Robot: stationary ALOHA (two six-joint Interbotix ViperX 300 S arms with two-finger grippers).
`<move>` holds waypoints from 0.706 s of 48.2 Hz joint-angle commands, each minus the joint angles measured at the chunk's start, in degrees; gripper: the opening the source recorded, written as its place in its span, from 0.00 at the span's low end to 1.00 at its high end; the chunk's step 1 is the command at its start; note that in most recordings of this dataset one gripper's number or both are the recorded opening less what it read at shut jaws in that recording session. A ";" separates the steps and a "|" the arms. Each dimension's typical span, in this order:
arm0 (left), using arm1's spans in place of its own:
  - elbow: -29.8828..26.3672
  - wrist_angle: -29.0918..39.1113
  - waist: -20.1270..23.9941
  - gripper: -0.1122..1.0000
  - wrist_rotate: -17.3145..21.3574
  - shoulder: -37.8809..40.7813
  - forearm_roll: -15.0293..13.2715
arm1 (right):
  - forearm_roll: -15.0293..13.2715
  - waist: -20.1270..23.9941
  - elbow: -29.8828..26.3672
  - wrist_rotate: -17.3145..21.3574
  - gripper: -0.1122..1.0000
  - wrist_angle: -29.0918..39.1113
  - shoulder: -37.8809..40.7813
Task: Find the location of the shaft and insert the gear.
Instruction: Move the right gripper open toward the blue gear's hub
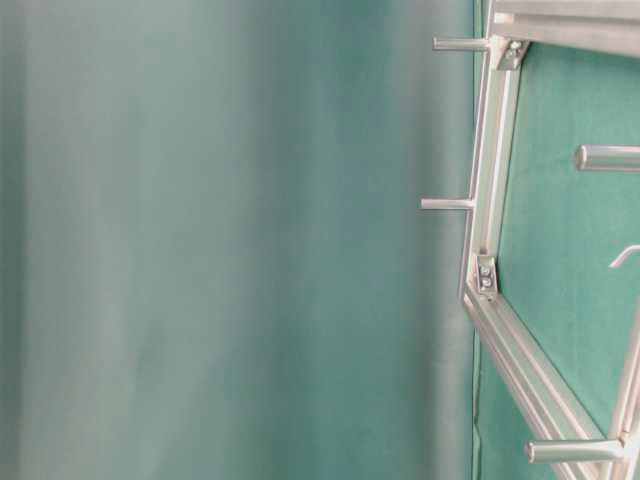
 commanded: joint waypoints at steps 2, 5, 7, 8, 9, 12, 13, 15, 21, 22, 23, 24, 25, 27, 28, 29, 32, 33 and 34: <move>-1.49 -0.35 0.09 0.11 0.09 0.53 -0.09 | 0.09 -0.09 -1.49 0.09 0.18 0.09 0.26; -1.49 -0.26 0.09 0.11 0.09 0.53 -0.09 | 0.09 -0.09 -1.49 0.09 0.30 0.00 0.26; -1.49 -0.26 0.09 0.11 0.09 0.53 -0.09 | 0.09 -0.09 -1.58 0.18 0.40 0.00 0.26; -1.49 -0.26 0.09 0.11 0.09 0.53 -0.09 | 0.09 -0.09 -1.58 0.18 0.46 0.00 0.26; -1.58 -0.26 0.09 0.11 0.09 0.53 -0.09 | 0.09 -0.09 -1.58 0.18 0.52 0.00 0.35; -1.49 -0.26 0.09 0.11 0.09 0.53 -0.09 | 0.09 -0.09 -1.58 0.09 0.69 0.00 0.44; -1.49 -0.26 0.09 0.11 0.09 0.53 -0.09 | 0.09 -0.09 -1.58 0.09 0.74 0.00 0.44; -1.49 -0.26 0.09 0.11 0.09 0.62 -0.09 | 0.09 -0.09 -1.58 0.09 0.84 0.00 0.44; -1.49 -0.26 0.09 0.11 0.09 0.62 -0.09 | 0.09 -0.09 -1.67 0.09 0.93 0.18 0.53; -1.49 -0.26 0.09 0.11 0.09 0.62 -0.09 | 0.09 -0.09 -1.76 0.09 0.93 0.18 0.44; -1.49 -0.18 0.09 0.11 0.09 0.62 -0.09 | 0.09 -0.09 -1.76 0.09 0.93 0.26 0.53; -1.49 -0.18 0.09 0.11 0.09 0.62 -0.09 | 0.09 -0.09 -1.76 0.09 0.93 0.35 0.44; -1.49 -0.18 0.09 0.11 0.09 0.70 -0.09 | 0.09 -0.09 -1.76 0.09 0.93 0.44 0.53; -1.49 -0.18 0.09 0.11 0.09 0.70 -0.09 | 0.09 -0.09 -1.85 0.09 0.93 0.79 0.44; -1.49 -0.09 0.09 0.11 0.09 0.70 -0.09 | 0.09 -0.09 -1.85 0.09 0.93 0.79 0.44; -1.49 -0.09 0.09 0.11 0.09 0.70 -0.09 | 0.09 -0.18 -1.93 0.09 0.93 0.97 0.44; -1.49 0.00 0.09 0.11 0.09 0.70 -0.09 | 0.09 -0.09 -1.93 0.09 0.93 1.41 0.53; -1.49 0.09 0.09 0.11 0.09 0.70 -0.09 | 0.09 -0.09 -1.93 0.09 0.93 1.58 0.44; -1.49 0.09 0.09 0.11 0.09 0.70 -0.09 | 0.09 -0.09 -2.02 0.09 0.93 1.76 0.53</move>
